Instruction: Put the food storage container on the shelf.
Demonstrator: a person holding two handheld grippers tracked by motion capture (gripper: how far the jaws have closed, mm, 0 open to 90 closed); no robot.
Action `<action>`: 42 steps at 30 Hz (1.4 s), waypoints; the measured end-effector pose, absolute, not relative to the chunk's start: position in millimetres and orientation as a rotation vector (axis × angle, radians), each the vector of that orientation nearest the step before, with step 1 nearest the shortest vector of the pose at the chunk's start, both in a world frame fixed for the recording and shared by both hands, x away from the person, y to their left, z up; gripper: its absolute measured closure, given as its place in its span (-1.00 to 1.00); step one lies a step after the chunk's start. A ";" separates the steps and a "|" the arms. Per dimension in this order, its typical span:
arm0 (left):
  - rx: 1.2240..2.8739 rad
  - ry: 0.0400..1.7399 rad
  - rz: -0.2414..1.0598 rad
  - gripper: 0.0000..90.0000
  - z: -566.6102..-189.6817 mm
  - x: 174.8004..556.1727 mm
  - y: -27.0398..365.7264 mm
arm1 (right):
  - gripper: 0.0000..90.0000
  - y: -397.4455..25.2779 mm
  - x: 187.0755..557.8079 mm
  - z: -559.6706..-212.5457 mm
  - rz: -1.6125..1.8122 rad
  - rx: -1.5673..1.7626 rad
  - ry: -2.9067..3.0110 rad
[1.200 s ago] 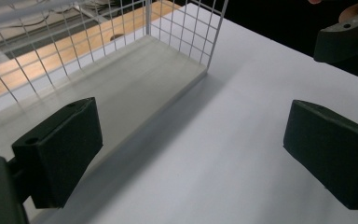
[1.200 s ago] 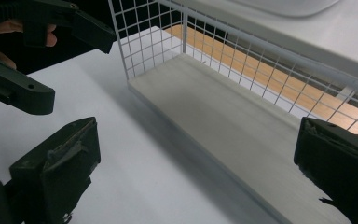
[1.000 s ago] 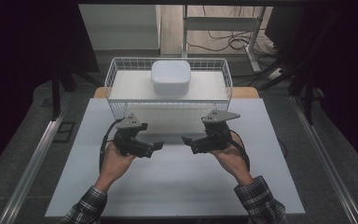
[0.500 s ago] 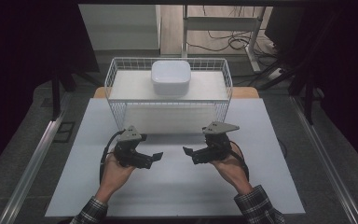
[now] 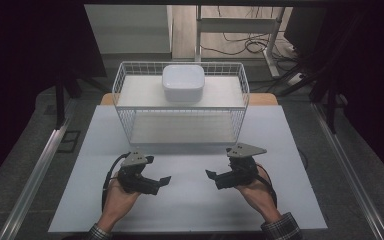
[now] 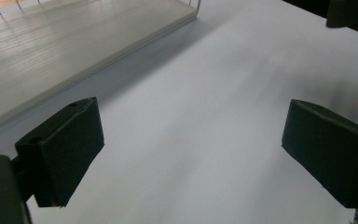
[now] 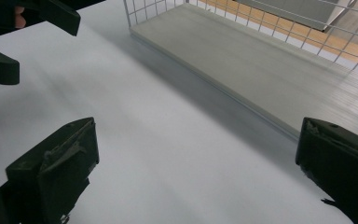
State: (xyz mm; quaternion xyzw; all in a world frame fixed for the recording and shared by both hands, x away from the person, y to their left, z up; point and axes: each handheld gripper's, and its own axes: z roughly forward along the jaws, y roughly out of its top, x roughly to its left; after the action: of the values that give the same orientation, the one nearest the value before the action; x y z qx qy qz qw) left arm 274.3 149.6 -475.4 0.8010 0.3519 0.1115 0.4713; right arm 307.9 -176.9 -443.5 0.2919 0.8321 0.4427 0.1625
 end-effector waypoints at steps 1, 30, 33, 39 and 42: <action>1.960 0.865 0.276 -0.89 -476.5 270.2 151.9 | -1.00 -178.9 306.2 -443.4 1.265 0.830 2.371; 1.905 1.032 0.359 -0.90 -502.7 219.5 216.5 | -1.00 -249.0 267.3 -465.2 1.207 0.979 2.251; 1.917 1.064 0.372 -0.91 -508.0 213.9 224.0 | -1.00 -257.4 262.0 -471.0 1.183 1.010 2.243; 1.944 1.114 0.365 -0.91 -520.0 207.0 232.0 | -1.00 -270.2 254.9 -484.9 1.146 1.074 2.254; 1.949 1.139 0.355 -0.91 -525.9 205.4 235.4 | -1.00 -273.4 251.8 -491.1 1.127 1.103 2.268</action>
State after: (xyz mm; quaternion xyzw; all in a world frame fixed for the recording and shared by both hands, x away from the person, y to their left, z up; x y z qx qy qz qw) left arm 205.4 235.4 -525.9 0.7760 0.4533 0.1414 0.4152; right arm 251.8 -273.4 -491.1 0.3920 0.8064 0.4006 0.1885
